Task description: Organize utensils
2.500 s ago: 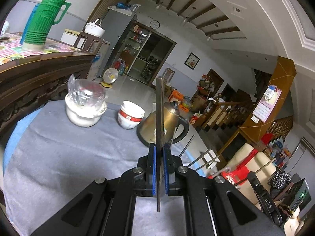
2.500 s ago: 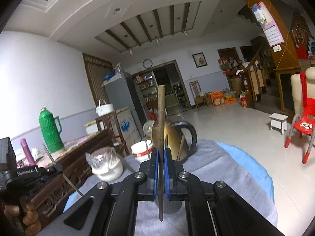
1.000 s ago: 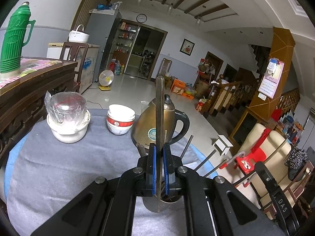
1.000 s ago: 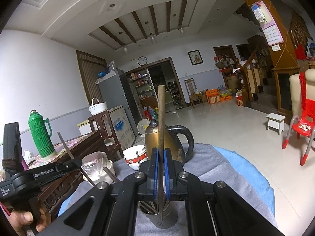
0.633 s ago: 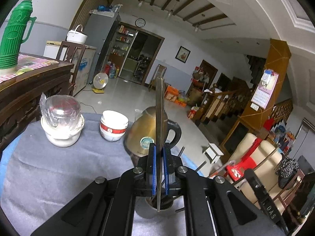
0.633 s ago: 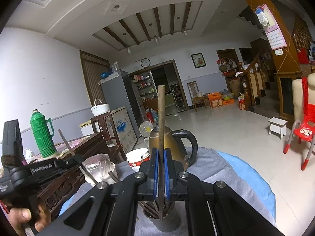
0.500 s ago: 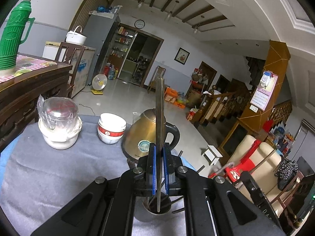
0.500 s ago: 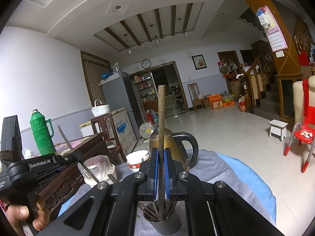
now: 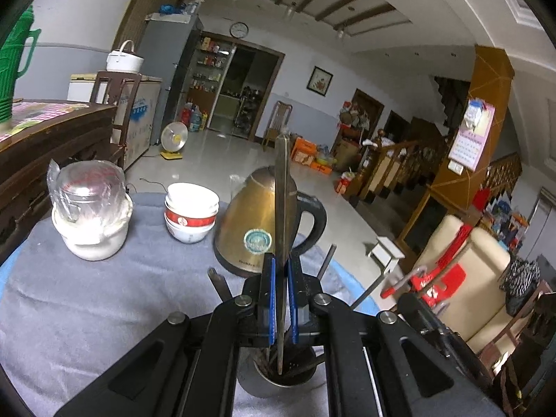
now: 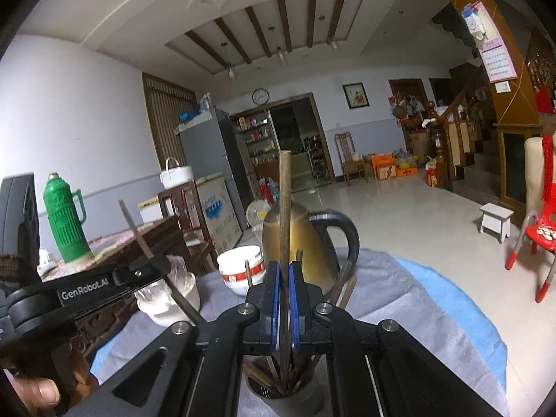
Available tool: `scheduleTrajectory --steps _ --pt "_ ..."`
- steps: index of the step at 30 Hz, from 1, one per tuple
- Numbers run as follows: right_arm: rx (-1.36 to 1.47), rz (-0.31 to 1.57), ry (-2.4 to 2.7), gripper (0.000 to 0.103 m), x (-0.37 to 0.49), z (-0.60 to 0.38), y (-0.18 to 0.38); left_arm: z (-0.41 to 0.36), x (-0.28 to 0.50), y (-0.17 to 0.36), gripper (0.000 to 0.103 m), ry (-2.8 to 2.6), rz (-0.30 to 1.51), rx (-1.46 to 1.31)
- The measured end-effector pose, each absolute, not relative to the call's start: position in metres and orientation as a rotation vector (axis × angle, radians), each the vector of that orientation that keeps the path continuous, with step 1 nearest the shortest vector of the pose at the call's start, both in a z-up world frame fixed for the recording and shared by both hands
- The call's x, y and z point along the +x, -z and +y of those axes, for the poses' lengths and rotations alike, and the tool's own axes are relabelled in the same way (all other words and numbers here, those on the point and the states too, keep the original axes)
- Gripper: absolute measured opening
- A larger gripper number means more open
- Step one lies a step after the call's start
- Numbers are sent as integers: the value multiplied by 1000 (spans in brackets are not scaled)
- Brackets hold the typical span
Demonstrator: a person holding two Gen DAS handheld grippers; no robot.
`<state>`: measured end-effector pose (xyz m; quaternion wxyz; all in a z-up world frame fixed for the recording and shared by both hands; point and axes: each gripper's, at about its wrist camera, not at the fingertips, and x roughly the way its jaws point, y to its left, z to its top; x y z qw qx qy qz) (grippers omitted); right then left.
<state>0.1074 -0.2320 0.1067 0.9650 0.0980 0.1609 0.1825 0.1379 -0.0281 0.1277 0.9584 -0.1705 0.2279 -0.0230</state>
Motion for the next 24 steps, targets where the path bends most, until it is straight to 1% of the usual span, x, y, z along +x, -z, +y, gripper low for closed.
scheduleTrajectory --steps 5,12,13,15,16,17,18,19,20,24 --pt "179 380 -371 6 114 -228 -90 -37 145 -113 7 68 515 -315" --pt "163 451 -377 7 119 -225 -83 -38 150 -96 7 53 605 -300" --pt "162 457 -370 7 120 -226 -83 -37 148 -97 11 45 610 -302" --pt "163 461 -356 9 118 -229 -83 -33 143 -101 27 36 610 -311" --pt "163 459 -347 11 116 -231 -85 -31 140 -104 45 29 608 -314" --pt "164 457 -340 18 115 -231 -86 -29 135 -108 58 16 602 -319" --pt "168 453 -335 36 113 -234 -88 -26 132 -111 59 6 591 -322" --pt "179 446 -333 50 111 -237 -91 -24 126 -115 59 -2 578 -323" --pt "195 431 -333 75 107 -241 -93 -21 121 -119 61 -4 574 -325" --pt "209 405 -306 76 94 -251 -102 -15 108 -126 64 -12 566 -333"
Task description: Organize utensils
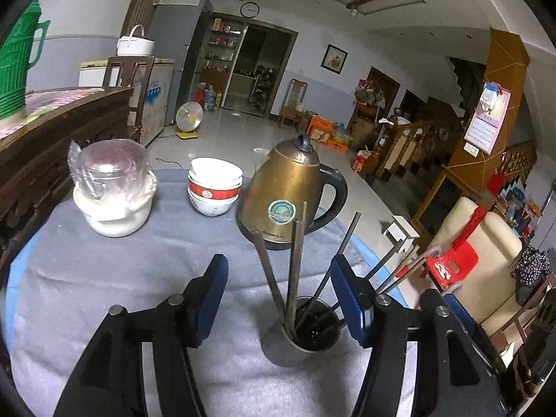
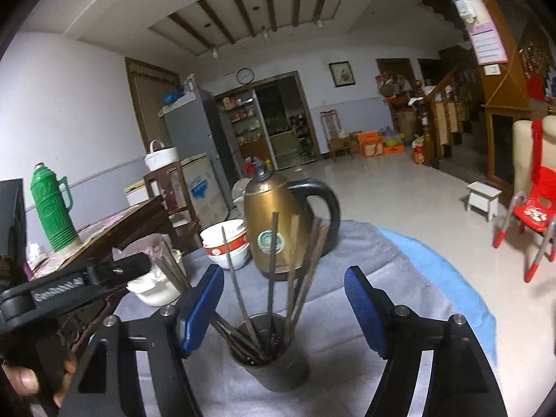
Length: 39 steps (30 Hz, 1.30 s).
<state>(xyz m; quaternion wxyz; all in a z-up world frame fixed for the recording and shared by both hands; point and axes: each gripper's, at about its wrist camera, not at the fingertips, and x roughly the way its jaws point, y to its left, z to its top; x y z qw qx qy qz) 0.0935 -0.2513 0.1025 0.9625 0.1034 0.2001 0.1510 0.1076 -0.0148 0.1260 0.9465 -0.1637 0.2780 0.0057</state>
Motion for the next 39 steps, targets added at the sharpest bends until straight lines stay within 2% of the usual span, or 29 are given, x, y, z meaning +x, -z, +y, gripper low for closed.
scheduleTrajectory --steps 10,16,20,24,39 --pt "187 489 -328 76 71 -254 -86 -8 73 -121 84 -16 588 -290" --pt "94 581 -362 78 56 -238 -59 -6 61 -96 84 -43 656 -232" --pt "54 589 -378 85 48 -231 -57 -6 50 -79 86 -108 662 -156" --pt "8 587 -383 85 42 -227 -60 -3 44 -69 87 -140 673 -112" --pt "-94 511 -380 87 11 -225 -86 -12 35 -91 89 -123 625 -141"
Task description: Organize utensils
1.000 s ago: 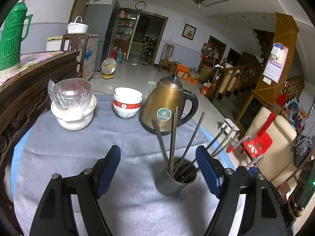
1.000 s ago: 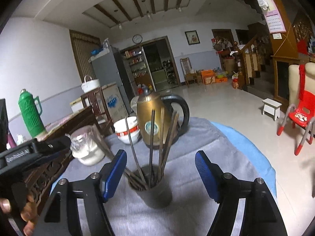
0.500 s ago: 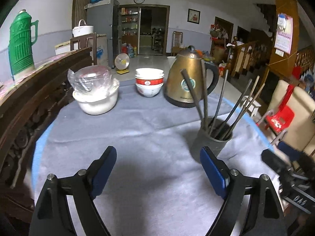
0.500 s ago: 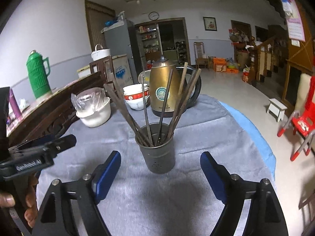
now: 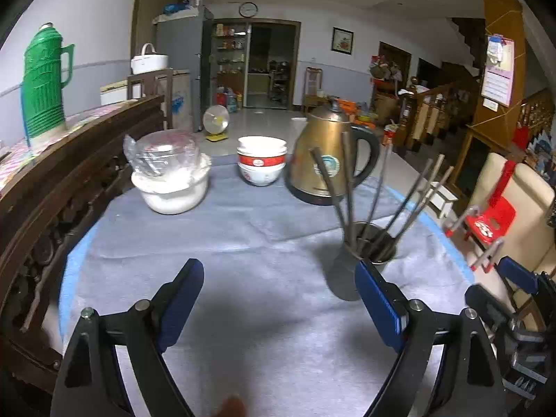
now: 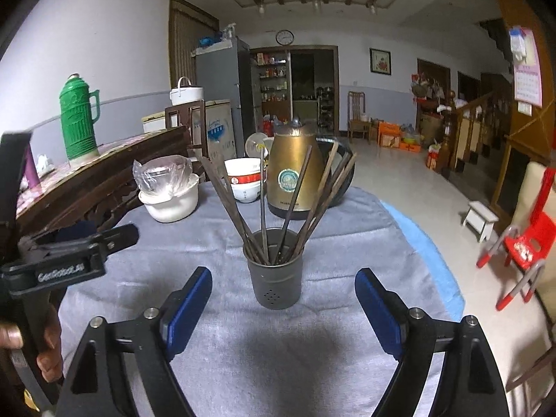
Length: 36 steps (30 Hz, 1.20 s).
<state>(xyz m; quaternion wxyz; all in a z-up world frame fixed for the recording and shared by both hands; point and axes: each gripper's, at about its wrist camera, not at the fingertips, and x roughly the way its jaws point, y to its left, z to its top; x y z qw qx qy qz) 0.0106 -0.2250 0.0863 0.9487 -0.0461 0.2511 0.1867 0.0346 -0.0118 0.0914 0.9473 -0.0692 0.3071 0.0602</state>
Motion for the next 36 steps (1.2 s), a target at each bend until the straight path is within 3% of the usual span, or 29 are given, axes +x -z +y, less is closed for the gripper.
scheduleTrajectory --steps 4,11,36 --pt "-117 494 -383 87 0 -226 -91 -18 35 -96 89 -105 614 -145" --pt "-111 476 -363 87 3 -231 -97 -32 33 -105 100 -102 597 -85" --pt "-104 473 -337 87 11 -233 -99 -39 34 -112 103 -102 613 -50"
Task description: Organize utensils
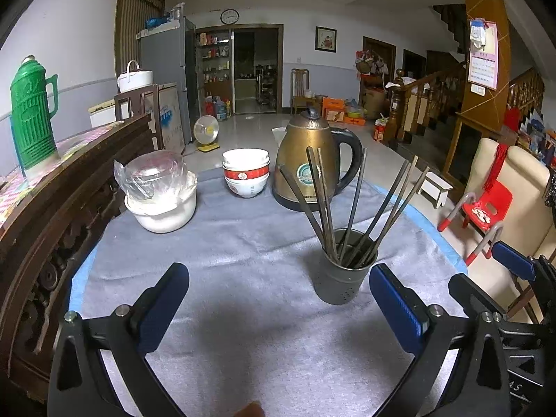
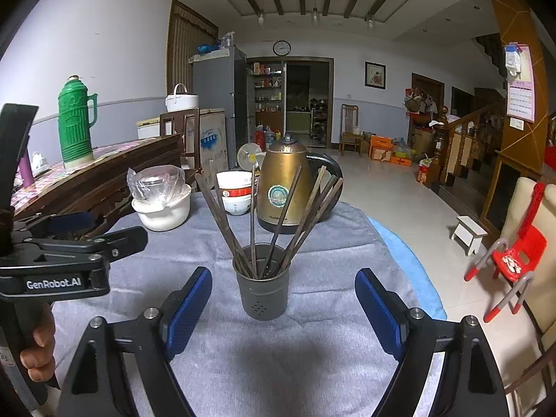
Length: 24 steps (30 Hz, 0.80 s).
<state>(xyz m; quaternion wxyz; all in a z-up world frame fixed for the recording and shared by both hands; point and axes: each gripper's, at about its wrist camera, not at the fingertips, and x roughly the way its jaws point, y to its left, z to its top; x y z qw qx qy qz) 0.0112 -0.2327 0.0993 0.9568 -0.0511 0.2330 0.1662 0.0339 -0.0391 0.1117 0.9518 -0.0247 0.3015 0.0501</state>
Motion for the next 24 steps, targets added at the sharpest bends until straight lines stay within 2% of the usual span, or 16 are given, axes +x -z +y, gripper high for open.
scheduleTrajectory --steps 24 --pt "-111 465 -334 87 16 -230 -103 -51 35 -123 103 -43 587 -20"
